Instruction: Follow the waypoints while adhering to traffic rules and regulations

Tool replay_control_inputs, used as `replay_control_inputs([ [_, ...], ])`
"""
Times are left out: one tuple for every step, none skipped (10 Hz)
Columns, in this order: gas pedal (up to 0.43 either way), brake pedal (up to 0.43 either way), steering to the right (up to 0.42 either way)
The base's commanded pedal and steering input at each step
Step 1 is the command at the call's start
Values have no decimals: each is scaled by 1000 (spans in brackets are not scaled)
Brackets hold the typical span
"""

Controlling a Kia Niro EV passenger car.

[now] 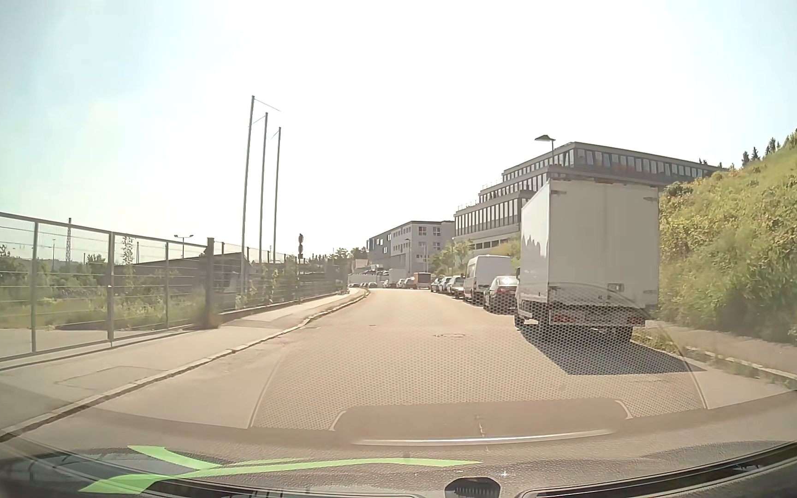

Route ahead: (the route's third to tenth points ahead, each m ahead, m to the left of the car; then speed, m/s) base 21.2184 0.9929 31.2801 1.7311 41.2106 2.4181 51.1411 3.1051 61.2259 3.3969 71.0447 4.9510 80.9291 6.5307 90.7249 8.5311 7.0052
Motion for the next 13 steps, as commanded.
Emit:
replay_control_inputs([
  [138,0,-4],
  [138,0,-2],
  [138,0,-1],
  [138,0,-1],
  [138,0,0],
  [138,0,0],
  [138,0,0],
  [138,0,0],
  [138,0,-1],
  [138,0,-1],
  [138,0,-2],
  [138,0,-3],
  [138,0,-4],
])
